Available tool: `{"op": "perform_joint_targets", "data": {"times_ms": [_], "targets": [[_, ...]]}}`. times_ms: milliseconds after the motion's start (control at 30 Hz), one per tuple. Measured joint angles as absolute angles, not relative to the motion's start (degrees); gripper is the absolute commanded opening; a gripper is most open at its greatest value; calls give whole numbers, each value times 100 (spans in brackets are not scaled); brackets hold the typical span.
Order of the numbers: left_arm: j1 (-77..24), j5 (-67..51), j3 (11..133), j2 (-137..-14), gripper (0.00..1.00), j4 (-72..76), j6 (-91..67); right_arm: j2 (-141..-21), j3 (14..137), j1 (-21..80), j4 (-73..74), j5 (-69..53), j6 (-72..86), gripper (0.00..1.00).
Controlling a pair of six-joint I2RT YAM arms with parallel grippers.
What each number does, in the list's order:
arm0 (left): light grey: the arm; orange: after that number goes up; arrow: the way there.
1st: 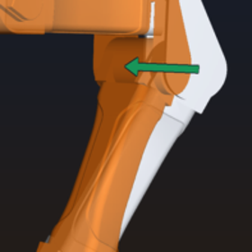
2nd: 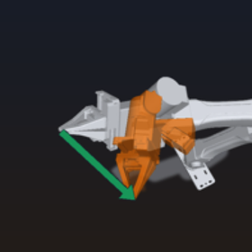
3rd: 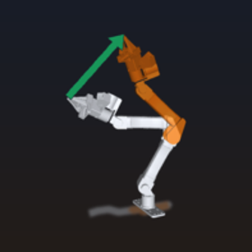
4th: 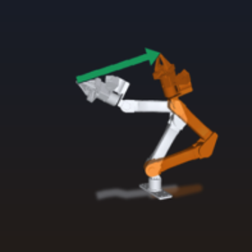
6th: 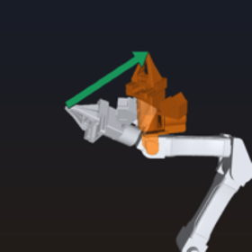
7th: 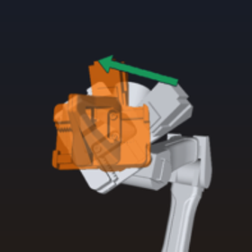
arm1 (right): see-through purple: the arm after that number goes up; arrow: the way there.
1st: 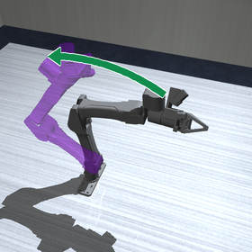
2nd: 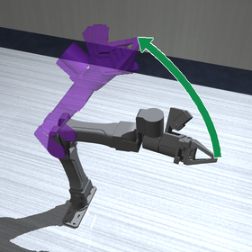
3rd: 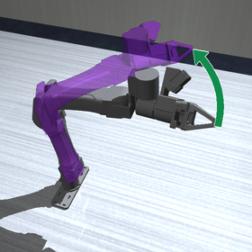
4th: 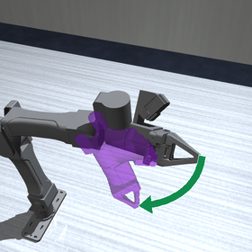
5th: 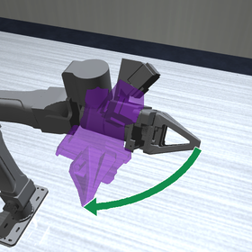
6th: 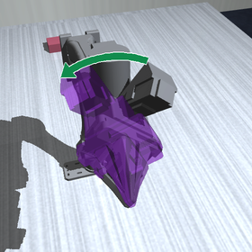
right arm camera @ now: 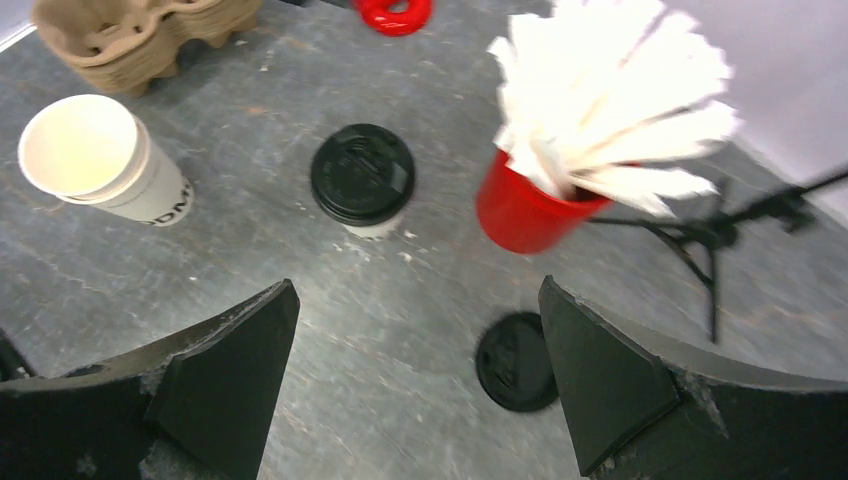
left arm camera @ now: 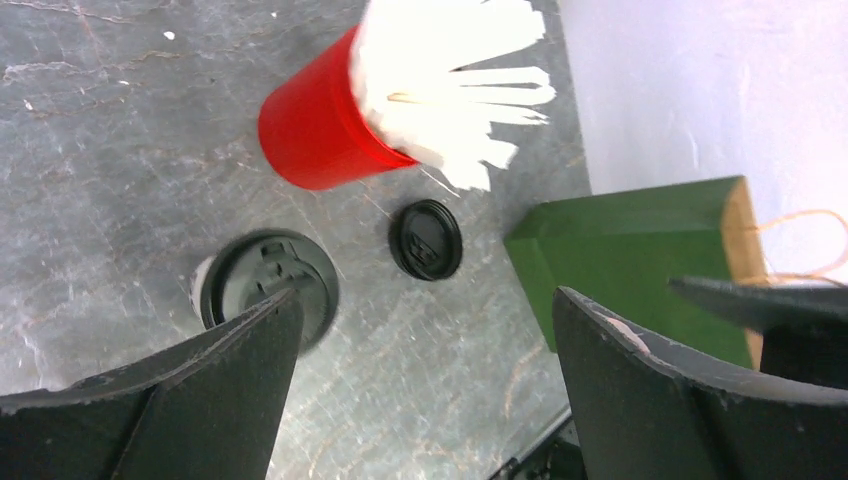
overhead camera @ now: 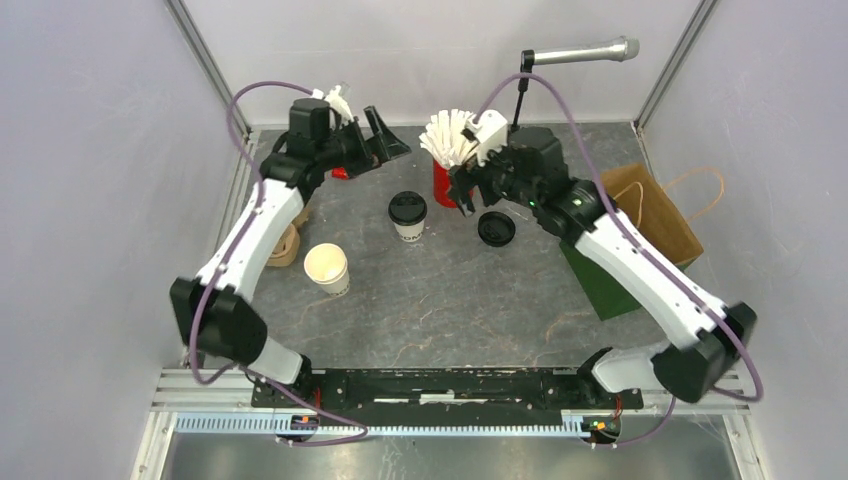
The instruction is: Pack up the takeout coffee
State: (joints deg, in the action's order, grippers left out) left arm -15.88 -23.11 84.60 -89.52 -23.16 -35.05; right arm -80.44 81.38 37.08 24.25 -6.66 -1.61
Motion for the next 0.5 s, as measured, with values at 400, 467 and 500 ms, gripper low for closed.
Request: {"op": "perform_joint_targets", "data": {"times_ms": [400,467,500], "targets": [[-1590,-2307,6812,-5196,100,-3667,-2705,-6523,8503,3562,4541,1728,-834,91],[-1590,-2259,6368,-4613,100,-3942,-2563,-6552,8661,3492,4847,2121,-954,97],[-1590,-2252,6156,-4359,100,-4082,-2497,-6565,8742,3454,4982,2259,-996,98]]}}
